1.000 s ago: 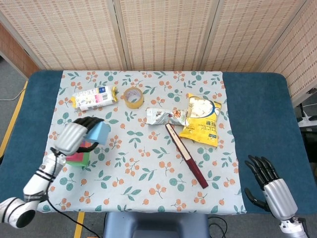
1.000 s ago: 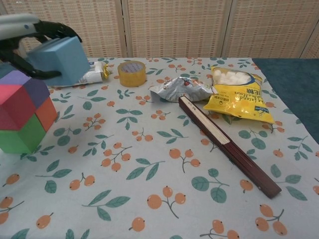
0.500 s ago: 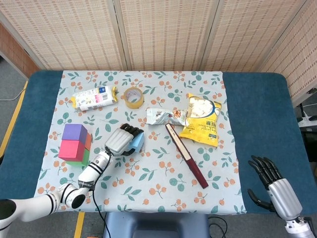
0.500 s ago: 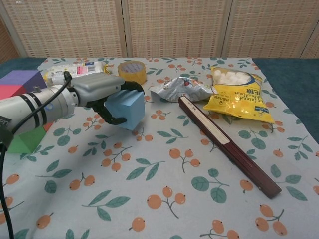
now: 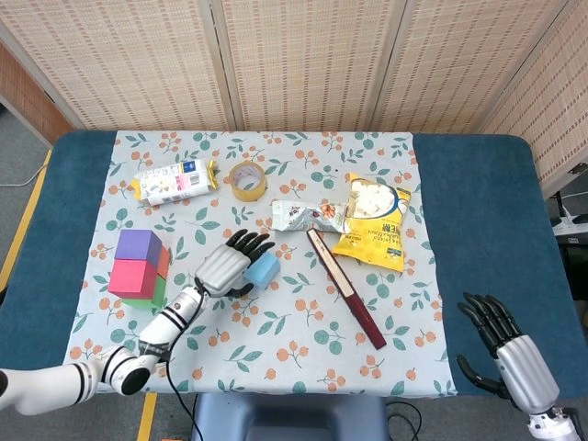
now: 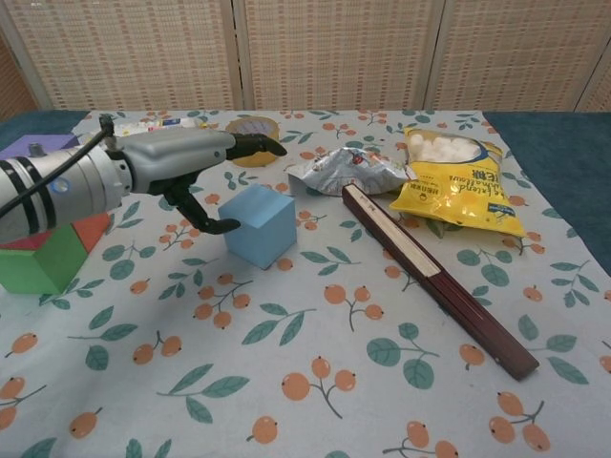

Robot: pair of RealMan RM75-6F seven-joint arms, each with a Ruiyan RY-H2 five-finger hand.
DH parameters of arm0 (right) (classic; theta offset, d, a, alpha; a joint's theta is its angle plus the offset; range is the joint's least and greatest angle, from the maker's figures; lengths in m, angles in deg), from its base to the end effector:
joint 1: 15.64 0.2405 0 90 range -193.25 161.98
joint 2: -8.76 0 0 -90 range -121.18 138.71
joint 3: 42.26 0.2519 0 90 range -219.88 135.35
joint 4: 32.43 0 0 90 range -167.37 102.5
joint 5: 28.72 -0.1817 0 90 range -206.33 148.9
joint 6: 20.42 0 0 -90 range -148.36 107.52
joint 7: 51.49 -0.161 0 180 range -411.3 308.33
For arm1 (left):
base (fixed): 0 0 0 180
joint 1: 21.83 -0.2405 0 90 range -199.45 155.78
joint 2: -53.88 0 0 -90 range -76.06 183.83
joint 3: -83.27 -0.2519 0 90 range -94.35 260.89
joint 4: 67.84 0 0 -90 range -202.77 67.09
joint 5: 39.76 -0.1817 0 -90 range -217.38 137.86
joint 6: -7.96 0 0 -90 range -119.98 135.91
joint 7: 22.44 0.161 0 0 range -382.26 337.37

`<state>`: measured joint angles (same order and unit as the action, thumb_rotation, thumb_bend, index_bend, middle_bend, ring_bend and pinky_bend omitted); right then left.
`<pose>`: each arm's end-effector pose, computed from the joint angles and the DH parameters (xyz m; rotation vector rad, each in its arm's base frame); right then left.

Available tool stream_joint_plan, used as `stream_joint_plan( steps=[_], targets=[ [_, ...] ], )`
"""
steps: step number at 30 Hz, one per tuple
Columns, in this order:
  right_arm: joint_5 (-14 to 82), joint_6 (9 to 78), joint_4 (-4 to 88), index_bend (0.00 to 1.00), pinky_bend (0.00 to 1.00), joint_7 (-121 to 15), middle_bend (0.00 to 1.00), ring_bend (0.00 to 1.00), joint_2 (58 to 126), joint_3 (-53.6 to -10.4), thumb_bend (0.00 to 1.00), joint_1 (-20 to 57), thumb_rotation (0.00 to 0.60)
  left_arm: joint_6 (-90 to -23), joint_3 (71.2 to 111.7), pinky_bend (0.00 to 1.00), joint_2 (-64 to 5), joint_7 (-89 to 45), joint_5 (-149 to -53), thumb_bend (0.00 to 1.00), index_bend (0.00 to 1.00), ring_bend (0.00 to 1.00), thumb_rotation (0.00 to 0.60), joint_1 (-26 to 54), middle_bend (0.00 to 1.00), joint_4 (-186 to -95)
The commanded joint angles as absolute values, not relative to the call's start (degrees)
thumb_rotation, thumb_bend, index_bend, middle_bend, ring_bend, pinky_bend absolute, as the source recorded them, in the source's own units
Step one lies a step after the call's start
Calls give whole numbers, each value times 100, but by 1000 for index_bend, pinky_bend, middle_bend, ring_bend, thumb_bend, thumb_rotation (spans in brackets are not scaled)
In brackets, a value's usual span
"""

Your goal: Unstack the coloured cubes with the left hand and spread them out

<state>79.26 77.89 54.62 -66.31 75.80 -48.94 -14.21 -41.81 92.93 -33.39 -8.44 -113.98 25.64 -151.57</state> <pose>-0.2600 -0.1383 0.1595 1.5797 -0.9783 1.2892 -0.1013 0.3525 -0.0006 -2.0874 -0.7947 -0.9985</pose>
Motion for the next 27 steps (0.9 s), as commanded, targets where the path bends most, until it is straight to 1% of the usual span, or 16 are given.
stream_joint_plan(
  steps=[1, 3, 5, 7, 8, 9, 10, 11, 12, 14, 17, 19, 22, 27],
  targets=[
    [7986, 7778, 5462, 0, 0, -6621, 0, 0, 7565, -4932, 298, -1417, 600, -4687, 9289, 21, -2742, -610, -11448, 329, 0, 0, 600, 2290, 0, -15870],
    [8021, 7826, 5463, 0, 0, -6604, 0, 0, 7544, -4931, 298, -1426, 600, -5226, 9214, 18, -2319, -538, -11710, 324, 0, 0, 600, 1988, 0, -16319],
    [8025, 7850, 5462, 0, 0, -6597, 0, 0, 7538, -4923, 298, -1431, 600, -5448, 9149, 20, -2100, -512, -11834, 324, 0, 4, 600, 1837, 3, -16517],
    [8028, 7864, 5461, 0, 0, -6591, 0, 0, 7532, -4919, 298, -1434, 600, -5601, 9088, 25, -1915, -498, -11922, 329, 0, 26, 600, 1716, 42, -16679],
    [8030, 7875, 5461, 0, 0, -6587, 0, 0, 7528, -4915, 298, -1436, 600, -5732, 9045, 31, -1772, -482, -11980, 344, 0, 66, 600, 1614, 122, -16787],
    [8035, 7893, 5467, 0, 0, -6586, 0, 0, 7522, -4910, 298, -1439, 600, -5932, 8972, 40, -1557, -458, -12072, 364, 7, 131, 600, 1454, 244, -16942],
    [8049, 7912, 5475, 0, 0, -6602, 0, 0, 7513, -4915, 298, -1444, 600, -6271, 8852, 49, -1240, -381, -12168, 384, 26, 180, 600, 1176, 345, -17093],
    [8102, 7967, 5491, 0, 0, -6621, 0, 0, 7492, -4926, 298, -1453, 600, -6908, 8559, 58, -770, -428, -12221, 400, 64, 218, 600, 564, 415, -17272],
    [8127, 7992, 5502, 0, 0, -6639, 0, 0, 7483, -4937, 298, -1458, 600, -7070, 8412, 70, -601, -575, -12297, 410, 118, 233, 600, 354, 435, -17341],
    [8196, 8031, 5501, 0, 0, -6609, 0, 0, 7477, -4957, 298, -1471, 600, -7121, 8186, 90, -363, -882, -12236, 413, 163, 233, 600, 62, 417, -17298],
    [8286, 8016, 5490, 0, 0, -6531, 0, 0, 7490, -4998, 298, -1473, 600, -6868, 7968, 127, -110, -1083, -11919, 405, 158, 219, 600, -158, 349, -17195],
    [8290, 7974, 5495, 0, 0, -6496, 0, 0, 7495, -5012, 298, -1468, 600, -6787, 7943, 140, -41, -1284, -11752, 403, 170, 218, 600, -264, 316, -17083],
    [8291, 7934, 5509, 0, 0, -6469, 0, 0, 7496, -5024, 298, -1461, 600, -6700, 7969, 146, -73, -1405, -11545, 402, 175, 207, 600, -356, 298, -16850],
    [8294, 7948, 5524, 0, 0, -6469, 0, 0, 7500, -5029, 298, -1469, 600, -6099, 8022, 142, -322, -1348, -11057, 402, 183, 154, 600, -291, 254, -16419]
  ],
)
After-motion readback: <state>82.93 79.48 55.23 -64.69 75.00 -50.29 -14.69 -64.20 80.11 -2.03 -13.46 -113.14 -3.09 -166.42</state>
